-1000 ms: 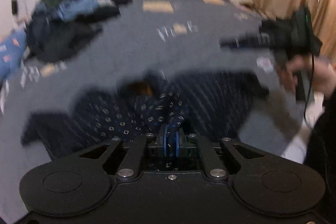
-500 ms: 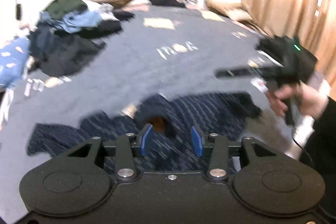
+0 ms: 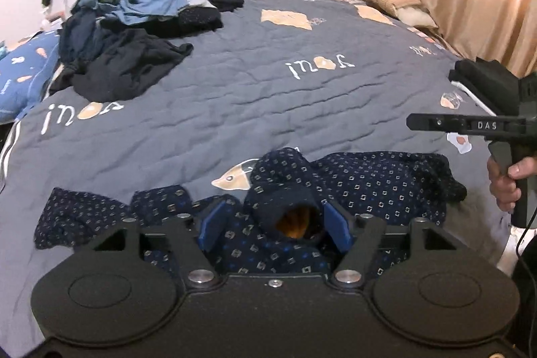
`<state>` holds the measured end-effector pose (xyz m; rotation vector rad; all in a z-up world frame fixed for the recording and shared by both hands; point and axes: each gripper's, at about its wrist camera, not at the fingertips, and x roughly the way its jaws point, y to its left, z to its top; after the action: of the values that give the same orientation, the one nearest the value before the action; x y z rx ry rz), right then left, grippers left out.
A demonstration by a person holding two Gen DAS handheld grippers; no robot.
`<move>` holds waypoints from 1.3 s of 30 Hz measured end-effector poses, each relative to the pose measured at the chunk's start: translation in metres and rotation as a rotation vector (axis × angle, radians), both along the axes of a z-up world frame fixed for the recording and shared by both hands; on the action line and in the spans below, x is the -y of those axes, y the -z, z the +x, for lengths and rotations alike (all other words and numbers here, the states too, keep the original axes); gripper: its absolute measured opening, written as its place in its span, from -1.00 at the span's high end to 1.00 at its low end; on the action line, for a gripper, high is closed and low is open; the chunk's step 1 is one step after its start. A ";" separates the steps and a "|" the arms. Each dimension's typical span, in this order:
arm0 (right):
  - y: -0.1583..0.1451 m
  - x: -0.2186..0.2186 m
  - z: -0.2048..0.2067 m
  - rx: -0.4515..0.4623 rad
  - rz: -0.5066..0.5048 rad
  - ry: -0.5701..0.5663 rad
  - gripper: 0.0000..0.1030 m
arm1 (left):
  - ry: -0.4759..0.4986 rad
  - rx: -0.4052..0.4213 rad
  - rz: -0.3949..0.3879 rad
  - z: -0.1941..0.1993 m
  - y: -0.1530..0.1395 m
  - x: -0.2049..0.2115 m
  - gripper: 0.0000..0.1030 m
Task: Fold clothes
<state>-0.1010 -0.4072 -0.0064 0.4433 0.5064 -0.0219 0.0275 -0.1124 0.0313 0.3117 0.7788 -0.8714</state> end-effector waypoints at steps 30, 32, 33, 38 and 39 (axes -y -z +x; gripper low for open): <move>-0.009 0.012 -0.006 0.055 0.066 0.027 -0.21 | -0.077 0.274 -0.146 -0.002 -0.116 0.040 0.86; -0.009 0.014 -0.006 0.059 0.069 0.033 -0.21 | -0.055 0.311 -0.191 -0.010 -0.138 0.044 0.86; -0.009 0.014 -0.006 0.060 0.071 0.036 -0.21 | -0.049 0.314 -0.212 -0.012 -0.145 0.043 0.86; -0.008 0.011 -0.006 0.062 0.071 0.015 -0.21 | 0.004 0.305 -0.248 -0.031 -0.160 0.039 0.86; -0.008 0.009 -0.006 0.066 0.071 -0.001 -0.22 | 0.021 0.300 -0.232 -0.036 -0.157 0.039 0.86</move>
<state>-0.1065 -0.4160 0.0021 0.5120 0.4436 0.0121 -0.0089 -0.1510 0.1883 0.2384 0.3924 -0.9001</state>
